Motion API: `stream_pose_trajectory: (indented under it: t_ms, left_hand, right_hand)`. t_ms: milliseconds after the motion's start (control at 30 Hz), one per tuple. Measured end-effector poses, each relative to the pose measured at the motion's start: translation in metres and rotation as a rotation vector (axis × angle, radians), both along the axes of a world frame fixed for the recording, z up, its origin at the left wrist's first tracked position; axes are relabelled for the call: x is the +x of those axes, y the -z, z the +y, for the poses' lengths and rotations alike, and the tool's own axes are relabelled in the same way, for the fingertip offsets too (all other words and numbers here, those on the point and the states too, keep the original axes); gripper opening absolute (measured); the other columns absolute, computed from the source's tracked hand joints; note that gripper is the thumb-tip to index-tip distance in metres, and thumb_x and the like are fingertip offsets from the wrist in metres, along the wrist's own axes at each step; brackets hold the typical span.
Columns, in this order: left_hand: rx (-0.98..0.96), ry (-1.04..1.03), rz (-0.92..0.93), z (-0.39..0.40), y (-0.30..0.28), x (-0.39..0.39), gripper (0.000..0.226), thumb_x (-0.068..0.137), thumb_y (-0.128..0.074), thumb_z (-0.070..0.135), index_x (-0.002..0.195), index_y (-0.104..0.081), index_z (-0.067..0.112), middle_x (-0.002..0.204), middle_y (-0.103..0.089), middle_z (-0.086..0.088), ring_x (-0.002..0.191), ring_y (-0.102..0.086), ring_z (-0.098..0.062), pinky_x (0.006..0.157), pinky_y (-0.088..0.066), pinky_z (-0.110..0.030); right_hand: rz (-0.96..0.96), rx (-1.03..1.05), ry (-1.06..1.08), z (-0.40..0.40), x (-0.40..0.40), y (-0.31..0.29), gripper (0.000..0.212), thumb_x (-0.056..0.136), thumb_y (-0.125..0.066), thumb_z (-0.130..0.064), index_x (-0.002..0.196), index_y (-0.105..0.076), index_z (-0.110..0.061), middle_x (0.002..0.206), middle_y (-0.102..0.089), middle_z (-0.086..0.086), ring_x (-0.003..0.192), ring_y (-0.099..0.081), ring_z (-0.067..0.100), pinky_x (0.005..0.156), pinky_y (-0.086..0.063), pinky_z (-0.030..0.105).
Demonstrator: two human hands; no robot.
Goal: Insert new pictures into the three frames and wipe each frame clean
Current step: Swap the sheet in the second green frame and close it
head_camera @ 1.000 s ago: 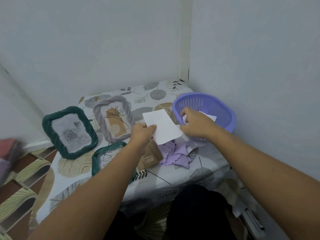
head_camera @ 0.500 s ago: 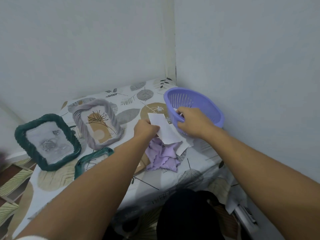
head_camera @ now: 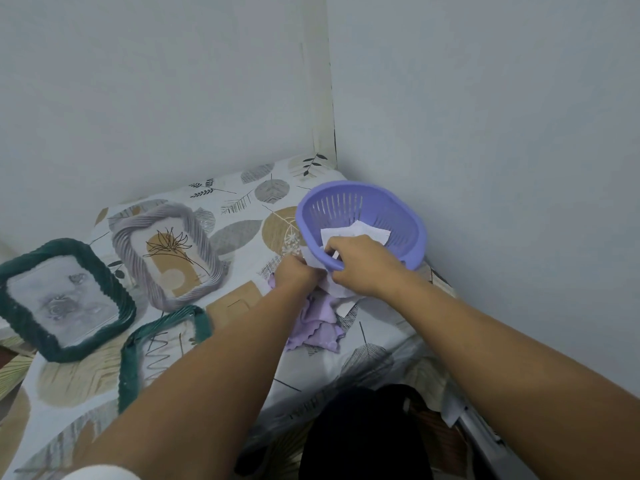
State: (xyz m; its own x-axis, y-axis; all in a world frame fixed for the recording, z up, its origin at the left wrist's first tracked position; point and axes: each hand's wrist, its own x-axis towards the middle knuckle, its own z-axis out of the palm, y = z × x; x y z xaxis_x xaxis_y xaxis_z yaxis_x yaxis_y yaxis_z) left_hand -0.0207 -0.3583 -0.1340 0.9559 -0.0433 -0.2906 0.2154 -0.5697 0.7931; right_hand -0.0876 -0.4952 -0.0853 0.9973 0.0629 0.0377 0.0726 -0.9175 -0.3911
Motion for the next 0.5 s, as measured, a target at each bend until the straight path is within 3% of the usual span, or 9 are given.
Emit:
stream_pose_trajectory:
  t_ms: [67,133,200,233,300,367,500]
  left_hand:
    - [-0.02,0.006,0.024,0.002,-0.002,0.002,0.016,0.081,-0.077,0.008,0.076,-0.062,0.005,0.066,-0.062,-0.011,0.055,-0.052,-0.023,0.058,-0.045,-0.033]
    - [0.004,-0.012,0.018,0.006,-0.006,0.006,0.016,0.083,-0.074,0.006,0.084,-0.058,0.004,0.064,-0.059,-0.01,0.053,-0.056,-0.023,0.051,-0.047,-0.031]
    - [-0.003,-0.061,0.002,0.012,-0.011,0.009,0.023,0.089,-0.069,0.008,0.102,-0.05,0.006,0.082,-0.06,-0.014,0.066,-0.069,-0.031,0.053,-0.056,-0.037]
    - [-0.024,-0.091,-0.015,0.016,-0.014,0.011,0.027,0.093,-0.066,0.011,0.11,-0.045,0.009,0.095,-0.059,-0.015,0.07,-0.071,-0.034,0.052,-0.058,-0.037]
    - [-0.024,-0.13,-0.108,0.021,-0.022,0.017,0.024,0.097,-0.06,0.015,0.113,-0.042,0.013,0.106,-0.054,-0.011,0.067,-0.064,-0.022,0.044,-0.048,-0.029]
    - [-0.035,-0.146,-0.218,0.021,-0.028,0.025,0.014,0.1,-0.056,0.023,0.106,-0.048,0.013,0.096,-0.055,-0.004,0.065,-0.051,-0.013,0.051,-0.038,-0.027]
    - [-0.143,-0.068,-0.13,0.01,-0.042,0.033,0.035,0.096,-0.065,0.041,0.08,-0.052,0.013,0.08,-0.058,-0.008,0.066,-0.052,-0.022,0.059,-0.041,-0.029]
  right_hand:
    - [0.024,-0.022,-0.007,0.0,0.002,0.003,0.031,0.088,-0.068,-0.023,0.118,-0.063,-0.021,0.109,-0.066,0.004,0.098,-0.062,0.029,0.078,-0.052,0.038]
    - [0.05,0.05,0.013,-0.002,0.004,0.002,0.044,0.088,-0.072,-0.047,0.122,-0.06,-0.023,0.107,-0.065,0.0,0.098,-0.061,0.022,0.08,-0.05,0.036]
    - [0.075,0.166,0.062,-0.007,0.008,-0.004,0.054,0.086,-0.065,-0.066,0.12,-0.06,-0.025,0.106,-0.066,-0.004,0.098,-0.061,0.018,0.082,-0.05,0.036]
    - [0.078,0.203,0.088,-0.01,0.011,-0.006,0.052,0.089,-0.062,-0.066,0.119,-0.062,-0.024,0.108,-0.066,-0.003,0.1,-0.061,0.018,0.083,-0.05,0.036]
    - [0.059,0.195,0.136,-0.02,0.021,-0.01,0.039,0.095,-0.059,-0.055,0.116,-0.063,-0.022,0.113,-0.067,0.0,0.104,-0.06,0.021,0.087,-0.05,0.037]
    - [0.058,0.146,0.186,-0.03,0.031,-0.011,0.029,0.099,-0.059,-0.044,0.115,-0.063,-0.019,0.115,-0.068,0.003,0.106,-0.06,0.024,0.086,-0.05,0.037]
    - [0.116,0.037,0.238,-0.042,0.043,-0.006,0.032,0.098,-0.063,-0.038,0.121,-0.059,-0.015,0.118,-0.065,0.006,0.105,-0.059,0.027,0.081,-0.047,0.036]
